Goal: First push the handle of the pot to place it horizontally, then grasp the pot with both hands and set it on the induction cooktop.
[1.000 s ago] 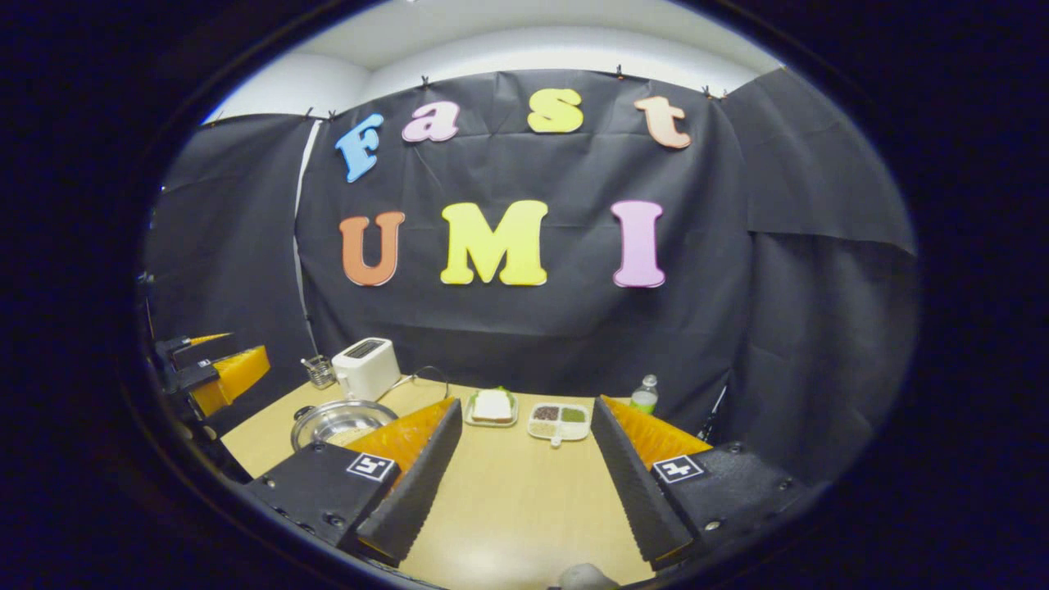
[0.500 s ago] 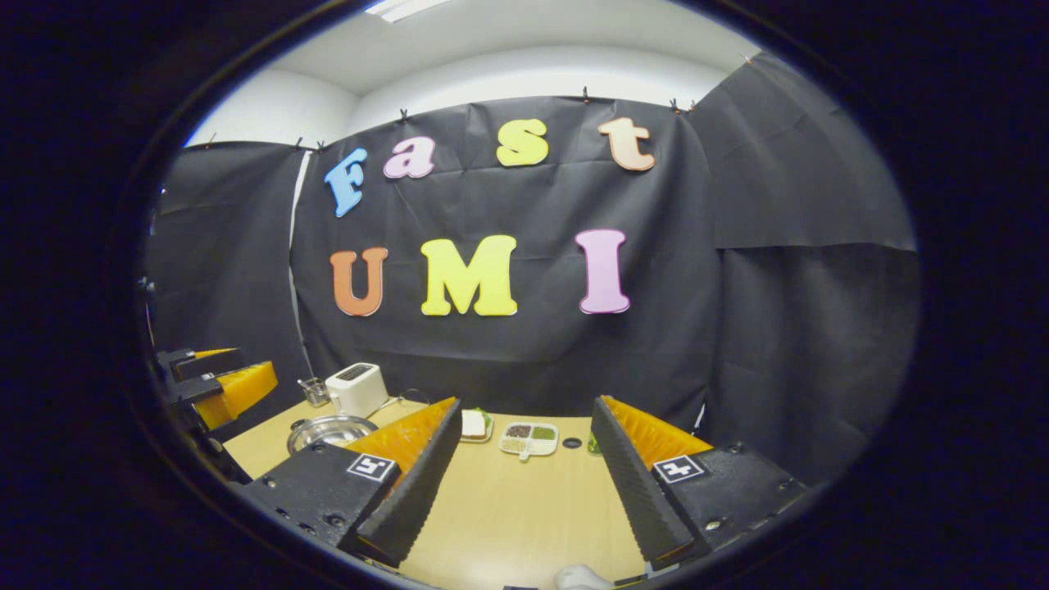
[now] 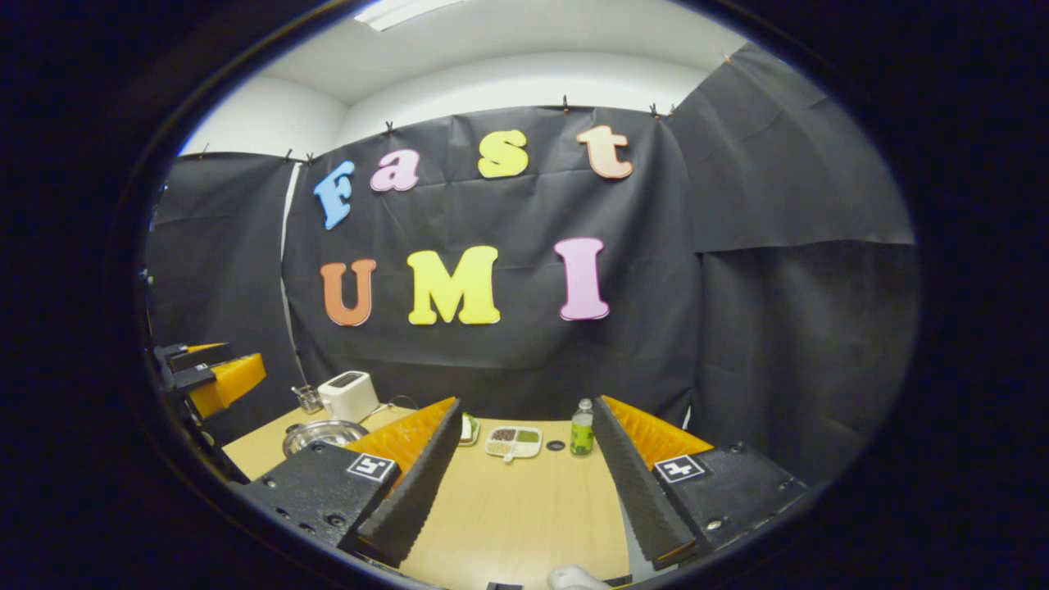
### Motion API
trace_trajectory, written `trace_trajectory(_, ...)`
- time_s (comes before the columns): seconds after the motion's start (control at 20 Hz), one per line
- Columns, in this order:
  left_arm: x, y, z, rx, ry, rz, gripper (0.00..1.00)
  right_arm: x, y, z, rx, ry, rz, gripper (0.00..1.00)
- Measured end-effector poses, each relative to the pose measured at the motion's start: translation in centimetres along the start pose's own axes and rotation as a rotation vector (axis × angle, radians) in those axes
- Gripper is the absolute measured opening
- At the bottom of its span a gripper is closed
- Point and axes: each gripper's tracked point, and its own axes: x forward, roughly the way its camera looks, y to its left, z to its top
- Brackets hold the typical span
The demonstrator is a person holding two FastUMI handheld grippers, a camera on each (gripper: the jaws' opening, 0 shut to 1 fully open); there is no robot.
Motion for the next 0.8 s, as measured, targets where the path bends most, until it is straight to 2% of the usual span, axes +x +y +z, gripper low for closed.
trace_trajectory(0.35, 0.09, -0.8, 0.38, -0.008, -0.006, -0.018, 0.96, -0.91, -1.04, 0.26, 0.006, -0.009, -0.038, 1.0)
trace_trajectory(0.8, -0.05, -0.49, -0.11, -0.009, 0.006, -0.027, 0.96, -0.87, -0.9, -0.49, 0.006, 0.008, -0.047, 1.0)
